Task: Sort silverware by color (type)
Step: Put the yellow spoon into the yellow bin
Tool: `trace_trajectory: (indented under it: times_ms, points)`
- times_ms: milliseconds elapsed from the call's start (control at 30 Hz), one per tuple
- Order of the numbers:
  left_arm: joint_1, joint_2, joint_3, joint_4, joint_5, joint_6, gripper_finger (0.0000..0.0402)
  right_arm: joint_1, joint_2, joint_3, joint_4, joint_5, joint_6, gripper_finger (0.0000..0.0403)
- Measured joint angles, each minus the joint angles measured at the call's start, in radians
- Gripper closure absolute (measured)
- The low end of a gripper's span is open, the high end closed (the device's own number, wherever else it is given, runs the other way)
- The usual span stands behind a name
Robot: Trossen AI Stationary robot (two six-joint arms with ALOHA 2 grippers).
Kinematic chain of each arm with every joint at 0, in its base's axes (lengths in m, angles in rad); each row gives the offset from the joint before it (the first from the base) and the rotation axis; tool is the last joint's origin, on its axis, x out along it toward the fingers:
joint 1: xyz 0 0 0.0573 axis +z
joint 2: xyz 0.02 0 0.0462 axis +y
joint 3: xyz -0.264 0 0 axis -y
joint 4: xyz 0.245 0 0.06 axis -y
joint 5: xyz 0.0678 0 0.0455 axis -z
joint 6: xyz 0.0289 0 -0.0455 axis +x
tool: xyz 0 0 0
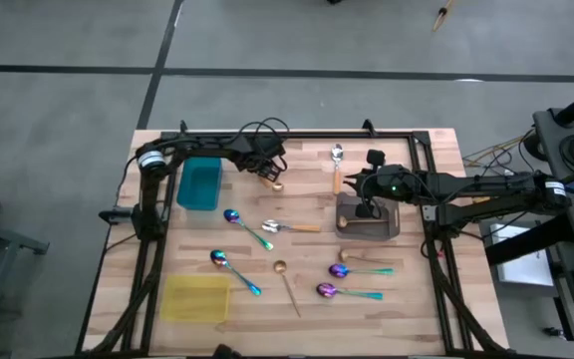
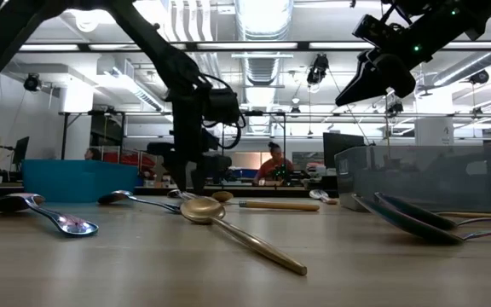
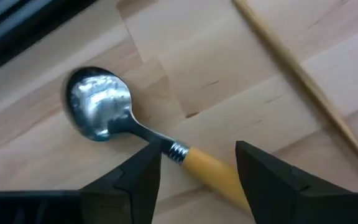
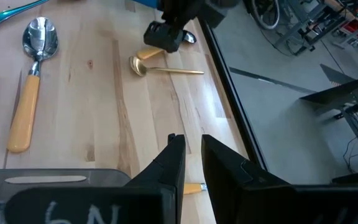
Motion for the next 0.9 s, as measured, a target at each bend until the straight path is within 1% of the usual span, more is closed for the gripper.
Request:
trace_trajectory:
  times_ms: [167, 267, 467, 567, 800, 900]
  points:
    - [0.000, 0.014, 0.003, 0.002, -0.005, 0.003, 0.0214, 0.000, 0.000, 0.000, 0.000, 0.000, 0.000, 0.0360]
    - [0.001, 0.014, 0.004, -0.007, -0.004, 0.030, 0.0214, 0.000, 0.000, 0.000, 0.000, 0.000, 0.000, 0.0360]
    - [0.001, 0.014, 0.006, -0.083, -0.004, 0.080, 0.0214, 0.000, 0.000, 0.000, 0.000, 0.000, 0.000, 0.0360]
    - [0.001, 0.012, 0.005, -0.092, -0.002, 0.114, 0.0214, 0.000, 0.000, 0.000, 0.000, 0.000, 0.000, 0.0360]
    - [-0.002, -0.003, 0.016, -0.139, 0.005, 0.103, 0.0214, 0.000, 0.000, 0.000, -0.001, 0.000, 0.000, 0.0360]
    - [-0.003, -0.012, 0.017, -0.166, -0.013, 0.082, 0.0214, 0.000, 0.000, 0.000, -0.002, 0.000, 0.000, 0.0360]
